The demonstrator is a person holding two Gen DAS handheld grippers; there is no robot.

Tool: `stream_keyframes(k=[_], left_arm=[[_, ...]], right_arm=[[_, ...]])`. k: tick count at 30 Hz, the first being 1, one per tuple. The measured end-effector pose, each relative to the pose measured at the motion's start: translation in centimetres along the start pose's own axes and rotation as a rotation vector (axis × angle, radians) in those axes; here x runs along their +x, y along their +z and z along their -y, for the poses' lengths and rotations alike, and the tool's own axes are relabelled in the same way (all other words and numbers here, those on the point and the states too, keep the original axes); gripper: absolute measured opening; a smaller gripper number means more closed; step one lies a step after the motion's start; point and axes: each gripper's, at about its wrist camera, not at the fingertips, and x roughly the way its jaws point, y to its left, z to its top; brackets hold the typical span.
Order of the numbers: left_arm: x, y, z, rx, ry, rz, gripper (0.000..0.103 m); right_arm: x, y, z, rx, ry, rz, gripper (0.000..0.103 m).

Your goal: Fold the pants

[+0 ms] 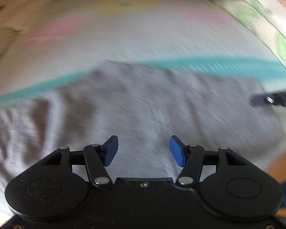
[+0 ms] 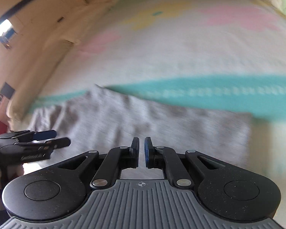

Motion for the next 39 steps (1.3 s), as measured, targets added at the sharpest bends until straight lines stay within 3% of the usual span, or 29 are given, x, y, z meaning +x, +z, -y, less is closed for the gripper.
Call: stream_keyframes(k=[4, 8, 17, 27, 32, 39], left_arm=[[-0.4, 0.9, -5.1, -0.15, 0.089, 0.035, 0.063], [-0.9, 0.7, -9.4, -0.255, 0.175, 0.051, 0.063], [-2.4, -1.9, -18.6, -0.458, 0.277, 0.073, 0.065], [-3.6, -6.1, -25.3, -0.632, 0.324, 0.089, 0.076], [-2.7, -7.4, -26.5, -0.736, 0.258, 0.042, 0.08], [-1.2, -8.0, -26.9, -0.797, 0.252, 0.012, 0.089]], right_arm=[[4.3, 1.5, -3.2, -0.016, 0.061, -0.044, 0.007], [8.0, 2.4, -5.7, -0.017, 0.068, -0.101, 0.007], [14.2, 2.8, -8.0, -0.004, -0.04, -0.162, 0.007], [14.6, 1.6, -8.3, -0.027, -0.033, -0.211, 0.008], [14.2, 1.1, -8.6, -0.039, -0.015, -0.233, 0.008], [13.2, -0.9, -9.0, -0.072, 0.022, -0.277, 0.008]])
